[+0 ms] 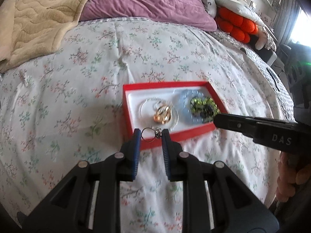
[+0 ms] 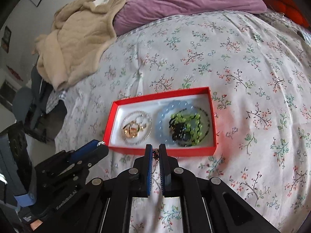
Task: Organize jewelry
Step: 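Carry the ring and gold stud over the red box with both grippers, then lower the ring and stud into the box and open both grippers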
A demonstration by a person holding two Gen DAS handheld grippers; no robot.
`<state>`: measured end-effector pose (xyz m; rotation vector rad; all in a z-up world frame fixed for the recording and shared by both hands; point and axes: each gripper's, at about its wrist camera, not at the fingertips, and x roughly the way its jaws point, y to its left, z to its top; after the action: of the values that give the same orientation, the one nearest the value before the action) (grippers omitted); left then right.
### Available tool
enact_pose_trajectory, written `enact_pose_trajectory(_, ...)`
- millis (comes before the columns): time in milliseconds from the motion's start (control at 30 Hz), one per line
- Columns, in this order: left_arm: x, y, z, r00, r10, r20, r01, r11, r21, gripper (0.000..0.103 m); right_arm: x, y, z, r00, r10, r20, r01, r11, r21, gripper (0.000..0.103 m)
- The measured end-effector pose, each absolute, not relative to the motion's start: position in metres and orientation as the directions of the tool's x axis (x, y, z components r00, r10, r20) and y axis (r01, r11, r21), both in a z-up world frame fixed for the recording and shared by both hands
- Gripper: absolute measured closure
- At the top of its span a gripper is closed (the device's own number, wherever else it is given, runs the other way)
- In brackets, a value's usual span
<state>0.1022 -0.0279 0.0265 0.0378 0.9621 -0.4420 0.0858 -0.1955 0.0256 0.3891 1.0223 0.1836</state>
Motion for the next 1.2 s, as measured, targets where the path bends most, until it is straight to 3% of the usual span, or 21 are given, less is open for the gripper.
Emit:
enact_pose_trajectory(967,0.148,-0.053,0.004,0.512,-0.325,-0.795,0.366,0.920,-0.141,0.079,0.117,-0.201,0.012,0.513,0.352,-0.783,0.009,0.910,0.415,0.095)
enact_pose_trajectory(1033,0.147,-0.054,0.005,0.502,-0.320,-0.804,0.366,0.920,-0.138,0.073,0.117,-0.203,0.015,0.522,0.346,-0.779,0.010,0.911,0.412,0.090)
enact_pose_trajectory(1133,0.141,-0.053,0.012,0.502,-0.323,-0.802,0.363,0.921,-0.144,0.051,0.115,-0.206,0.022,0.538,0.347,-0.768,0.003,0.911,0.413,0.088)
enact_pose_trajectory(1200,0.134,-0.051,0.018,0.510,-0.321,-0.798,0.362,0.922,-0.140,0.046,0.112,-0.209,0.027,0.547,0.332,-0.768,0.007,0.916,0.401,0.088)
